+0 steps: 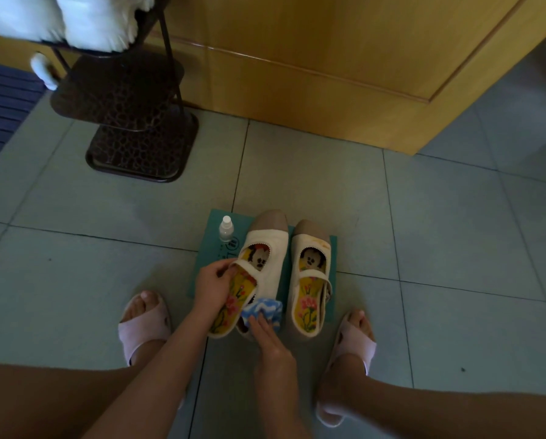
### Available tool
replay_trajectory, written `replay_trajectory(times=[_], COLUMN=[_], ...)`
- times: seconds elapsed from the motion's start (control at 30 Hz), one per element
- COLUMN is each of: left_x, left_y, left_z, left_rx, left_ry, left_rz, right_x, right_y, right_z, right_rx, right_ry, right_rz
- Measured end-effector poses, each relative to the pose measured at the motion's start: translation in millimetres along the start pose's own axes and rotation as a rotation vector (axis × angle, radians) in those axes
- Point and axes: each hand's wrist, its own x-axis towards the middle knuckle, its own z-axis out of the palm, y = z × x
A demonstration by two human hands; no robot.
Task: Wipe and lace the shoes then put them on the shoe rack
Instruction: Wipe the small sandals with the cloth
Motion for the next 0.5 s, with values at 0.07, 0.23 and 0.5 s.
replay_trajectory(times=[0.07, 0.23, 0.5], left_x=[-0.4, 1.2, -4.9], left_y=[1.1, 5.1, 18.6], left_z=[-0.2, -0.3, 6.7], left_rx=[0.017, 0.065, 0.178], left_ry=[0.003, 0.012, 0.112], left_rz=[0.02, 0.031, 0.068], right_x=[-7.5, -18.4, -6.6], right_y=[6.2, -3.9, -28.5], right_z=[5.9, -7.1, -37.8], right_rx=[0.057, 0.213, 0.419], right_ry=[0.055, -0.031, 0.054], right_rz=[0.023, 0.088, 0.246])
